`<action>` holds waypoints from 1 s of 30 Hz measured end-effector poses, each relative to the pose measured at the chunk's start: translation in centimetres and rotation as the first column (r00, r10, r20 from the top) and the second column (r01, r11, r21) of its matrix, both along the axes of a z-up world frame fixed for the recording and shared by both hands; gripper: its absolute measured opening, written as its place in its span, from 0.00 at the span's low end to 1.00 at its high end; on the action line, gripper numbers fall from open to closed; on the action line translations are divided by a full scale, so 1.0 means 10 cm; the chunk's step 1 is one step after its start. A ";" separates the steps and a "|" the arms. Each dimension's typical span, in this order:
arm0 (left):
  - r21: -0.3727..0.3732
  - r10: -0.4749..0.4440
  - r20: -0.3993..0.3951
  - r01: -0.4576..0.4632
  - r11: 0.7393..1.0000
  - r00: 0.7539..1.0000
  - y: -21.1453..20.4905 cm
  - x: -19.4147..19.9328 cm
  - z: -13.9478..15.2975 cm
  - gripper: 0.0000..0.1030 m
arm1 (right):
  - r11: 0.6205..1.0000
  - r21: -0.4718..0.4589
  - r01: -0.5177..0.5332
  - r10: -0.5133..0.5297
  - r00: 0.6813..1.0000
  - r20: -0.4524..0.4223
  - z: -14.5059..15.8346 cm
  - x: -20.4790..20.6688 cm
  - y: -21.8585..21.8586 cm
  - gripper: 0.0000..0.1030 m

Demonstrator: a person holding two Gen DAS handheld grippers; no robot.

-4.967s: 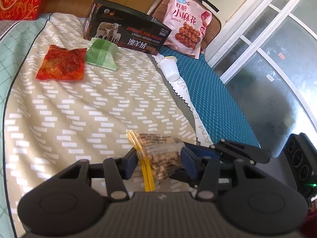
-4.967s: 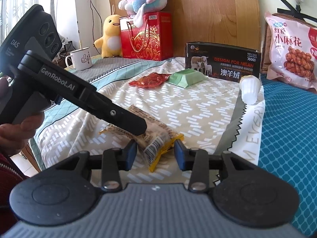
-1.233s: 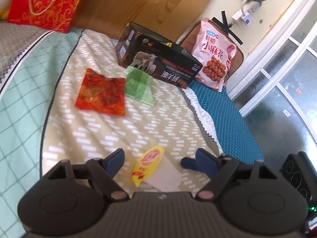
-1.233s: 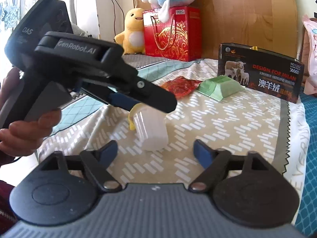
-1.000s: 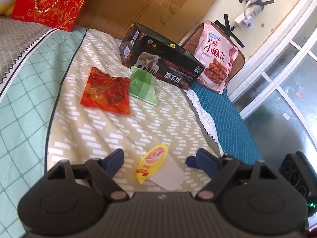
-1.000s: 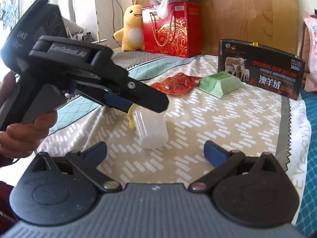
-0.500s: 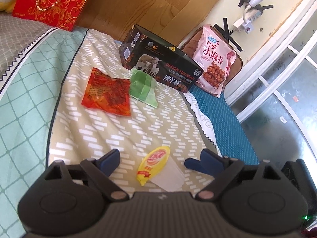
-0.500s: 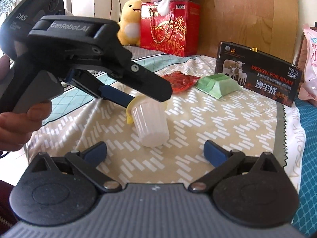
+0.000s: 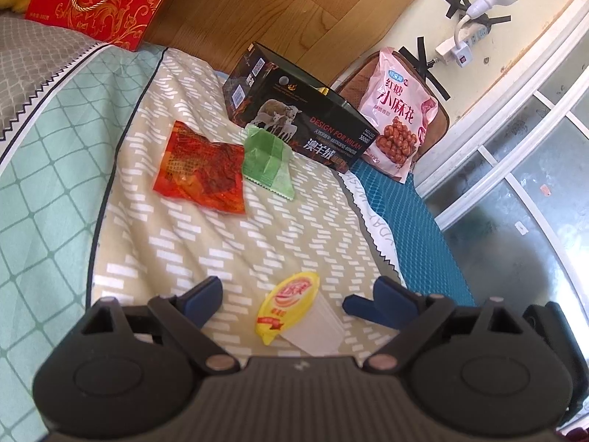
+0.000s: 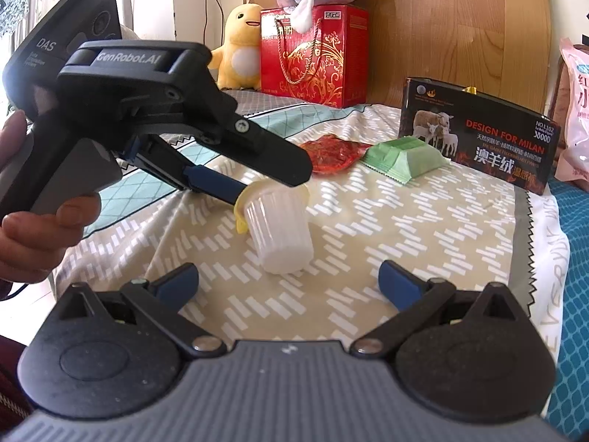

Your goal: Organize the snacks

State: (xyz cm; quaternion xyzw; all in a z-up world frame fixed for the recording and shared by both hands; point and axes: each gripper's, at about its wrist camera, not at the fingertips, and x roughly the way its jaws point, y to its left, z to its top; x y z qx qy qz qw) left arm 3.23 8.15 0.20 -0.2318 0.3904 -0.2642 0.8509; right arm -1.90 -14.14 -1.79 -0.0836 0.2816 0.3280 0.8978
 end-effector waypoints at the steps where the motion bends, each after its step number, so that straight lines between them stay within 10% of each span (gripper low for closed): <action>1: 0.001 0.000 0.001 0.000 1.000 1.000 0.00 0.00 0.00 0.90 | 1.000 -0.008 0.008 -0.008 1.000 0.005 0.00 0.00 0.00 1.00; 17: 0.000 -0.003 -0.002 0.003 1.000 1.000 -0.01 0.01 0.00 0.89 | 0.999 0.002 0.051 -0.052 0.998 0.032 0.01 -0.04 0.00 0.84; 22: 0.005 -0.023 -0.018 0.023 1.000 1.000 -0.03 0.01 -0.01 0.64 | 1.000 0.012 0.022 -0.023 0.999 0.037 0.02 -0.04 0.02 0.68; 26: 0.022 -0.041 -0.028 0.042 0.999 0.999 -0.08 -0.01 -0.02 0.46 | 1.000 0.024 0.008 -0.009 0.999 0.038 0.04 -0.02 0.02 0.35; 30: 0.025 -0.045 -0.029 0.046 0.999 0.999 -0.09 0.01 0.02 0.40 | 1.000 0.031 0.001 -0.002 1.000 0.029 0.06 0.02 -0.01 0.35</action>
